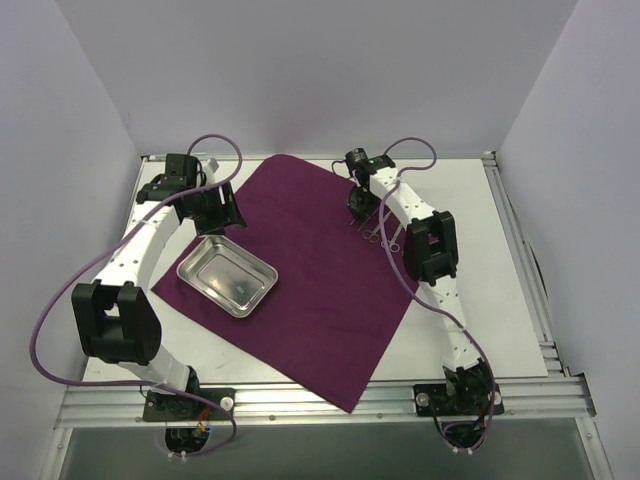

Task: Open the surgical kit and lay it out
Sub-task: Place the medical item in the surgical kit.

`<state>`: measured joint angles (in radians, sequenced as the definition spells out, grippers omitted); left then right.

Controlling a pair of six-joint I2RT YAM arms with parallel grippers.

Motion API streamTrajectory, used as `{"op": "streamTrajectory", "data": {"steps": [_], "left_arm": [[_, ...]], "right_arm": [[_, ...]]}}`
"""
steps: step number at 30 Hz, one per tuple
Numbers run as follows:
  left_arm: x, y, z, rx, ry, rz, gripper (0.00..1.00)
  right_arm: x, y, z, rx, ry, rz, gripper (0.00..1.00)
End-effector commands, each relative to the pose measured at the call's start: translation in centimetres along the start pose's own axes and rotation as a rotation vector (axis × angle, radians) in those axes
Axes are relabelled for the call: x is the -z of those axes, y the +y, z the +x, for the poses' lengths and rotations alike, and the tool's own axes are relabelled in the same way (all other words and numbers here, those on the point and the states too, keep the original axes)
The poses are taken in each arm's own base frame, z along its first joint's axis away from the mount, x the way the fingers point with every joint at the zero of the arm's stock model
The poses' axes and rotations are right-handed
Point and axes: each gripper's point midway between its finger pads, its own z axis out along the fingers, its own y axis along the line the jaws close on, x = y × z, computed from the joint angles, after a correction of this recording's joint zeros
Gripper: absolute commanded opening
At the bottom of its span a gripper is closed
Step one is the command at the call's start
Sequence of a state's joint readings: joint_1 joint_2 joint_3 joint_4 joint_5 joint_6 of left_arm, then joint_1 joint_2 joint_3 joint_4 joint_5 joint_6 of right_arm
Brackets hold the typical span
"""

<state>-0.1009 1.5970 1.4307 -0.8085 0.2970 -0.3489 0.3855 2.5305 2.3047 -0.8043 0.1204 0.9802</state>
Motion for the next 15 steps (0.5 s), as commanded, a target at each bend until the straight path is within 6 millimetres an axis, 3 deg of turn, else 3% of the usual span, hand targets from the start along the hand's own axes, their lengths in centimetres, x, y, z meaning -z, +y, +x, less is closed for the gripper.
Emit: {"op": "streamTrajectory", "data": {"steps": [1,6,15], "left_arm": [[0.2,-0.5,-1.5,-0.032,-0.041,0.032,0.70],[0.0,-0.6,-1.6,-0.031,-0.035,0.038,0.70],[-0.5,-0.7,-1.7,-0.023,-0.026,0.044,0.70]], "right_arm": [[1.2,-1.6,0.1,-0.006,0.001,0.056,0.00],[1.0,-1.5,0.8,-0.003,0.036,0.040,0.00],[2.5,-0.8,0.5,0.000,0.037,-0.011,0.00]]}}
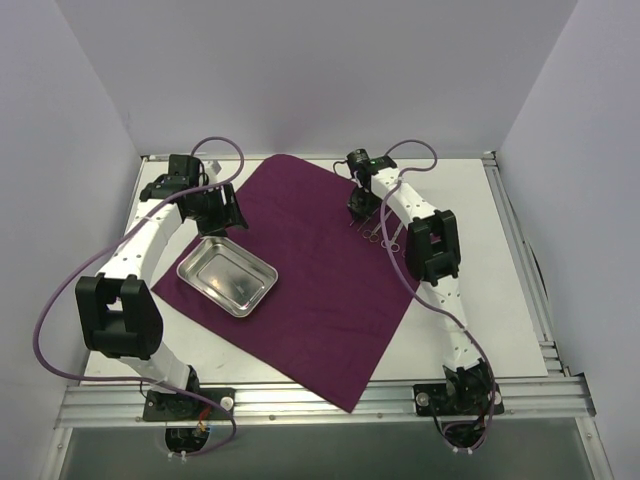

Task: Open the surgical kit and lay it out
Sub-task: Place the medical item in the surgical kit.

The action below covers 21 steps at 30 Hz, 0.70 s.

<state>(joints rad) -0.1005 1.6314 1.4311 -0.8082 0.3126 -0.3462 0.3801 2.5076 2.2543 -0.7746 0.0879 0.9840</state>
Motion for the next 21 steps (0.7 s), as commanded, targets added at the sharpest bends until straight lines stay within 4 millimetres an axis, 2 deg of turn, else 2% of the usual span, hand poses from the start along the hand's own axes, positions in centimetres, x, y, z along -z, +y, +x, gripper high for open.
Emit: {"op": "streamTrajectory", "data": {"steps": [1,14,21], "left_arm": [[0.6,-1.0,-2.1,-0.031,-0.060,0.041,0.70],[0.6,-0.9,-2.0,-0.030,-0.060,0.041,0.70],[0.7,-0.6,-1.9,-0.022,-0.061,0.040,0.70]], "right_arm": [[2.7,-0.6,0.2,0.013,0.010,0.005,0.00],[2.0,-0.9,1.3,0.015,0.048,0.006,0.00],[1.5,-1.2,1.5,0.019,0.064,0.011,0.09]]}}
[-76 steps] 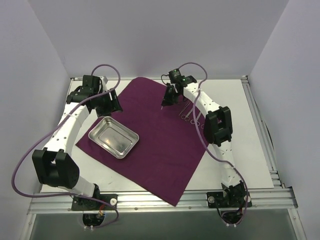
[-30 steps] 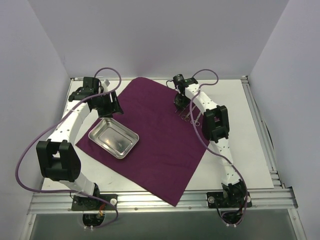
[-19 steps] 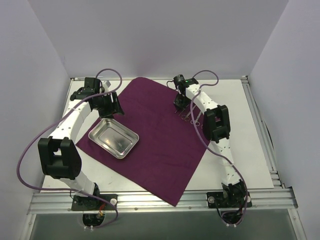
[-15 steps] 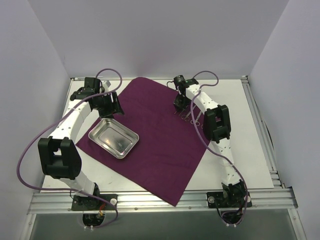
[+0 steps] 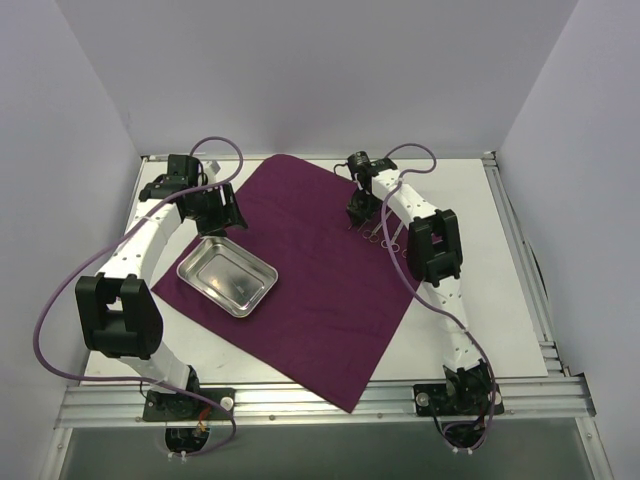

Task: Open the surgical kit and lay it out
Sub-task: Place the medical item in the surgical kit, then pick up the medical item from the container.

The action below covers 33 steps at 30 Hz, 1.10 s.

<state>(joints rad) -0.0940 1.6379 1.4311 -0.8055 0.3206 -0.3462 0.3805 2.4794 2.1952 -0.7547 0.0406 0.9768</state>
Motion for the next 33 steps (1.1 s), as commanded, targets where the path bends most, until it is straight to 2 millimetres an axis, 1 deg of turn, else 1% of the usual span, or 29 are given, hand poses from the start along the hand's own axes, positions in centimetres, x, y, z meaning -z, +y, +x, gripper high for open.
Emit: {"op": "streamTrajectory", "data": {"steps": [1,11,12,14,16,17,19,20,23,24,25,26,27,28,29,30,31,32,33], "left_arm": [[0.9,-0.8,-1.8,-0.028,-0.063,0.038,0.70],[1.0,-0.8,-1.8,-0.026,-0.067,0.041,0.70],[1.0,-0.8,-1.8,-0.026,-0.067,0.041,0.70],[1.0,-0.8,-1.8,-0.024,-0.066,0.040,0.70],[1.0,-0.8,-1.8,-0.023,-0.066,0.036,0.70],[1.1,-0.6,-1.8,-0.021,-0.066,0.028,0.70],[1.3,-0.2,-1.7,-0.015,-0.066,0.008,0.70],[1.4,0.1,-1.7,-0.007,-0.068,-0.001,0.70],[2.0,1.3,-1.5,0.026,-0.068,-0.048,0.71],[2.2,1.6,-1.1,0.039,-0.053,-0.060,0.71],[2.3,2.1,-0.8,0.055,-0.047,-0.085,0.71],[2.4,2.7,-0.5,0.075,-0.038,-0.100,0.71],[2.6,2.9,-0.1,0.094,-0.025,-0.107,0.71],[2.7,3.1,0.4,0.119,-0.015,-0.109,0.71],[2.7,3.6,1.2,0.138,0.007,-0.120,0.71],[2.9,3.7,1.7,0.147,0.017,-0.127,0.71],[2.9,3.9,2.3,0.158,0.035,-0.135,0.70],[2.9,4.3,3.2,0.169,0.062,-0.156,0.70],[2.6,4.9,4.4,0.182,0.099,-0.177,0.69]], "right_arm": [[1.2,-0.8,0.5,0.011,0.019,0.025,0.10],[1.3,-0.7,0.1,0.027,0.016,0.011,0.23],[1.4,-0.6,0.0,0.026,0.013,0.009,0.23],[1.6,-0.5,-0.2,0.032,0.010,0.005,0.29],[2.2,-0.1,-0.6,0.035,0.000,-0.010,0.30],[2.5,0.1,-0.7,0.040,-0.005,-0.017,0.33],[3.5,0.7,-1.2,0.048,-0.014,-0.041,0.37],[4.4,1.0,-1.4,0.056,-0.017,-0.062,0.42],[6.2,1.6,-1.9,0.076,-0.035,-0.100,0.51],[7.7,1.8,-2.3,0.095,-0.052,-0.122,0.53],[8.3,1.9,-2.4,0.107,-0.063,-0.135,0.55],[9.2,2.4,-2.2,0.125,-0.051,-0.168,0.56],[10.8,2.7,-2.3,0.164,-0.068,-0.198,0.57],[11.5,3.0,-2.4,0.187,-0.081,-0.218,0.59],[13.3,3.2,-2.6,0.208,-0.106,-0.248,0.59],[14.2,3.7,-2.0,0.238,-0.108,-0.279,0.59],[14.7,4.0,-1.9,0.285,-0.122,-0.305,0.59],[15.4,3.7,-1.5,0.308,-0.119,-0.315,0.59],[15.6,3.8,-0.6,0.336,-0.097,-0.330,0.59]]}}
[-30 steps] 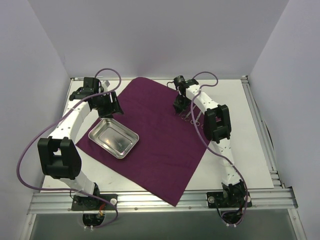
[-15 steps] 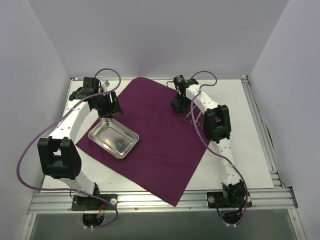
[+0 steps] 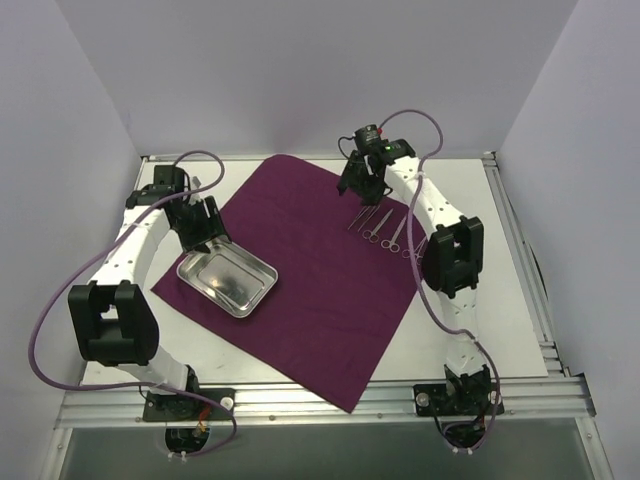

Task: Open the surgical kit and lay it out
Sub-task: Pick up the medical item from the container.

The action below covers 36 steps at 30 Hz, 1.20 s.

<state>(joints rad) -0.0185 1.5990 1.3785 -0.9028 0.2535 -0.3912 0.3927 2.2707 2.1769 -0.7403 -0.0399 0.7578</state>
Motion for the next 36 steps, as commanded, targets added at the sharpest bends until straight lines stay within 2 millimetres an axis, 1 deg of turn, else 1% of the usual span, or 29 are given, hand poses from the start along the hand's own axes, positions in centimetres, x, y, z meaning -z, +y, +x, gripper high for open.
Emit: {"op": "streamTrajectory", "data": {"steps": [1,3,4,5,7,8,9,10,11,12,13,14,15,16,18,20,22,24,25,26,29,31,35,36], "left_arm": [[0.7,1.6,3.0,0.062,0.075,-0.072,0.68],[0.1,2.5,4.7,0.092,0.136,-0.108,0.65],[-0.1,2.7,5.1,0.118,0.155,-0.120,0.62],[-0.5,3.1,5.8,0.134,0.179,-0.138,0.62],[-0.8,3.2,6.0,0.168,0.188,-0.159,0.61],[-0.8,3.3,6.2,0.182,0.199,-0.172,0.61],[-1.1,3.3,6.4,0.207,0.213,-0.184,0.61],[-1.2,3.4,6.8,0.219,0.227,-0.194,0.61],[-1.5,3.7,7.3,0.230,0.247,-0.214,0.61],[-1.7,3.8,7.5,0.241,0.256,-0.225,0.61],[-1.9,3.6,7.9,0.253,0.267,-0.226,0.61],[-2.2,3.4,7.9,0.257,0.264,-0.223,0.62],[-2.7,3.2,8.0,0.260,0.275,-0.228,0.63],[-3.1,3.2,8.1,0.267,0.278,-0.239,0.63],[-4.2,3.1,8.6,0.251,0.298,-0.269,0.63],[-5.3,3.0,8.9,0.236,0.308,-0.292,0.62],[-5.9,3.3,8.9,0.229,0.313,-0.322,0.62],[-6.5,4.1,9.4,0.237,0.341,-0.363,0.61],[-6.7,4.1,9.5,0.242,0.349,-0.373,0.61],[-6.6,4.6,10.0,0.241,0.371,-0.411,0.61],[-6.0,4.7,10.4,0.238,0.388,-0.459,0.61],[-6.0,4.9,10.4,0.241,0.388,-0.484,0.61],[-5.9,5.0,10.8,0.258,0.415,-0.514,0.60],[-5.9,5.5,10.9,0.252,0.410,-0.540,0.59]], "right_arm": [[5.5,2.2,0.8,0.165,-0.019,-0.120,0.59],[5.4,1.6,2.1,0.210,0.011,-0.110,0.59],[5.4,1.8,3.0,0.260,0.026,-0.122,0.58],[5.4,1.4,3.6,0.281,0.030,-0.111,0.58],[5.5,1.5,4.1,0.333,0.025,-0.126,0.58],[5.8,1.5,4.2,0.344,0.021,-0.139,0.58],[5.4,1.1,4.6,0.356,0.031,-0.139,0.58],[5.3,1.2,5.0,0.373,0.042,-0.157,0.58],[5.4,0.9,5.1,0.395,0.044,-0.158,0.58],[5.0,0.4,5.5,0.402,0.056,-0.146,0.58],[4.8,0.1,5.5,0.407,0.058,-0.145,0.58],[5.0,-0.1,5.3,0.404,0.062,-0.158,0.59],[4.8,-0.2,5.3,0.397,0.067,-0.170,0.59],[4.5,-0.5,5.6,0.387,0.083,-0.177,0.59],[4.7,-0.4,5.8,0.378,0.100,-0.211,0.59],[4.5,-0.8,6.1,0.381,0.115,-0.209,0.59],[4.3,-1.2,6.3,0.383,0.129,-0.213,0.58],[4.2,-1.8,6.1,0.365,0.140,-0.217,0.58],[4.1,-2.1,6.1,0.355,0.146,-0.216,0.58],[3.9,-2.5,6.2,0.345,0.156,-0.209,0.58],[3.8,-3.3,6.1,0.321,0.170,-0.209,0.58],[3.7,-3.8,5.9,0.308,0.175,-0.205,0.58],[3.5,-4.3,5.8,0.283,0.190,-0.209,0.57],[3.5,-4.3,5.7,0.280,0.191,-0.208,0.57]]}}
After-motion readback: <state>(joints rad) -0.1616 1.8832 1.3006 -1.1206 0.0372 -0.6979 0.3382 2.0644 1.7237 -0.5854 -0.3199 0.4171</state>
